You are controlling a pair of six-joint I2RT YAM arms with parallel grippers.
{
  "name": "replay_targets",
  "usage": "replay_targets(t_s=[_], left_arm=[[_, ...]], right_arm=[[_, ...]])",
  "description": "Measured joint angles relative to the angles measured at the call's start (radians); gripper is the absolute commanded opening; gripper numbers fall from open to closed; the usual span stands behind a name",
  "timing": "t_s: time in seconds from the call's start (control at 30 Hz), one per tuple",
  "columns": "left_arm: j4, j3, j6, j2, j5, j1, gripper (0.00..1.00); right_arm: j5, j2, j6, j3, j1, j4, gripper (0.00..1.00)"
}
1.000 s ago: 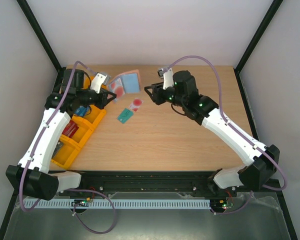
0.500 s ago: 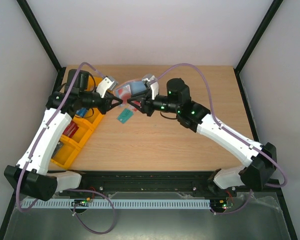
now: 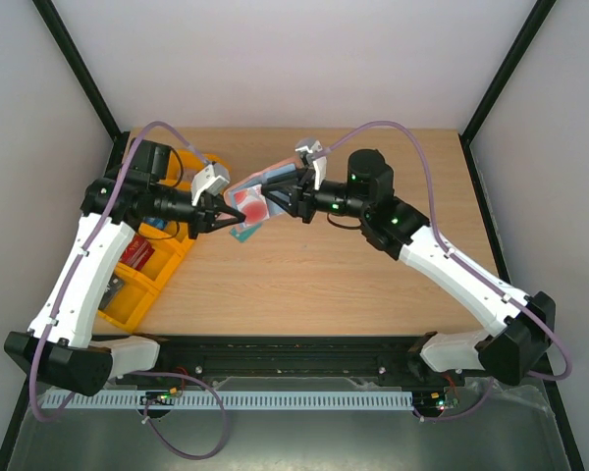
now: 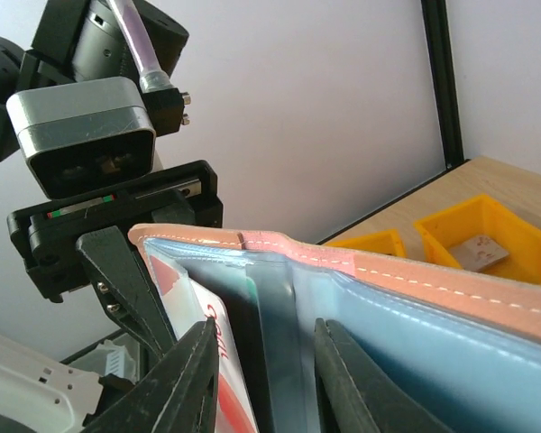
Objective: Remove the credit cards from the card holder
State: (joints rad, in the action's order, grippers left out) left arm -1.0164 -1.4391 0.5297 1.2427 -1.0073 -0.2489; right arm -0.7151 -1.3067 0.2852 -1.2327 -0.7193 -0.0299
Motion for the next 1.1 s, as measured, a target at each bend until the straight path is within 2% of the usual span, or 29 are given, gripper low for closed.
replay_targets(t_s=[0.17, 0.3, 0.43, 0.5, 0.57, 0.6, 0.67, 0.77, 0.97, 1.03, 1.1], left_arm=[[-0.023, -0.001, 0.021, 0.000, -0.018, -0.001, 0.02], [-0.026, -0.003, 0.022, 0.000, -0.026, -0.002, 0.02], [-0.027, -0.004, 0.025, 0.000, -0.032, -0.006, 0.02], [-0.028, -0.004, 0.025, 0.000, -0.032, -0.008, 0.02], [-0.032, -0.004, 0.024, 0.001, -0.029, -0.009, 0.03], [-0.035, -0.004, 0.023, 0.001, -0.027, -0.009, 0.05], [-0.037, -0.004, 0.019, 0.001, -0.024, -0.008, 0.18], [-0.038, -0.005, 0.029, 0.001, -0.048, -0.009, 0.24], [-0.053, -0.006, 0.063, 0.001, -0.121, -0.010, 0.24], [-0.054, -0.006, 0.067, 0.001, -0.132, -0.008, 0.19], [-0.056, -0.006, 0.072, 0.001, -0.140, -0.006, 0.09]], right_arm=[[-0.070, -0.007, 0.007, 0.000, 0.008, -0.013, 0.26], [-0.123, -0.019, 0.015, 0.000, 0.009, -0.036, 0.17], [-0.140, -0.023, 0.026, 0.000, 0.009, -0.049, 0.15], [-0.144, -0.031, 0.032, 0.000, 0.008, -0.055, 0.05], [-0.151, -0.044, 0.036, 0.000, 0.009, -0.067, 0.02], [-0.155, -0.050, 0.045, 0.000, 0.009, -0.075, 0.02], [-0.173, -0.053, 0.058, 0.001, 0.013, -0.089, 0.02], [-0.188, -0.049, 0.064, 0.003, 0.018, -0.106, 0.02], [-0.193, -0.021, 0.064, 0.031, 0.039, -0.109, 0.02], [-0.193, -0.013, 0.064, 0.040, 0.044, -0.109, 0.02], [-0.193, -0.005, 0.063, 0.045, 0.048, -0.109, 0.02]])
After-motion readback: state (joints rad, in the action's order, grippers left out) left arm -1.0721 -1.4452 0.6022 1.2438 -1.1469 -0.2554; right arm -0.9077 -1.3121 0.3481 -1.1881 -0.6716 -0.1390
